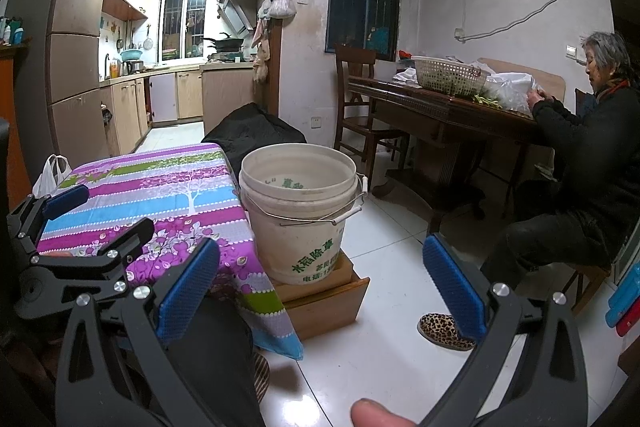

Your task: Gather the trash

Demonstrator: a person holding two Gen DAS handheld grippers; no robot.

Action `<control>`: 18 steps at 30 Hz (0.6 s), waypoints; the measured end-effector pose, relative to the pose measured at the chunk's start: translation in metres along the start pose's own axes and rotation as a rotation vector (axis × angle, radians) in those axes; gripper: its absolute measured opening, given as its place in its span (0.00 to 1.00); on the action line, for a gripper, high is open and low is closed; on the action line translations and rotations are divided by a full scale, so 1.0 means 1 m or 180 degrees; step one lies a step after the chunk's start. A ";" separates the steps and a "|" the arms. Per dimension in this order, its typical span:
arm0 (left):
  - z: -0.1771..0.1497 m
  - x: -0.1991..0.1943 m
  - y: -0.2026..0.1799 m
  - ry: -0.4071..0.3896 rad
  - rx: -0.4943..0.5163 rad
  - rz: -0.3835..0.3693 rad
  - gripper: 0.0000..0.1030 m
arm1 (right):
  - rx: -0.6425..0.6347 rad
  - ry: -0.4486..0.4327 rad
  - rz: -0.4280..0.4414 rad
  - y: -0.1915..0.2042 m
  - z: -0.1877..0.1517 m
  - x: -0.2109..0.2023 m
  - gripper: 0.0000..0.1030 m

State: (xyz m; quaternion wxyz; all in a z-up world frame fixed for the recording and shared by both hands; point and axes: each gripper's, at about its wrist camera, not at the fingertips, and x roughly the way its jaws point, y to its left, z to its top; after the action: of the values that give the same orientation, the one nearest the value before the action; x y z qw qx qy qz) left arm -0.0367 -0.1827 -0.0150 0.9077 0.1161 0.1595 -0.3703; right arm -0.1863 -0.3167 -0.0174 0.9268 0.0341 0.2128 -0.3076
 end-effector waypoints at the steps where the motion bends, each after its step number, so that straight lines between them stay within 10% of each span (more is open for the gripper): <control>1: 0.000 -0.001 -0.001 -0.0016 0.0015 0.0012 0.95 | -0.0004 -0.0002 -0.0004 0.001 -0.001 0.000 0.95; 18: 0.001 -0.001 0.002 0.0036 -0.0026 -0.0035 0.95 | -0.0007 -0.0004 -0.0006 0.001 -0.001 0.000 0.95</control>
State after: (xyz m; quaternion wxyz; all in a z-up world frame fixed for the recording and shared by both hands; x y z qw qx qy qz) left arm -0.0357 -0.1810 -0.0136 0.9052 0.1136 0.1668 -0.3740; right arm -0.1864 -0.3151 -0.0185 0.9267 0.0327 0.2127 -0.3082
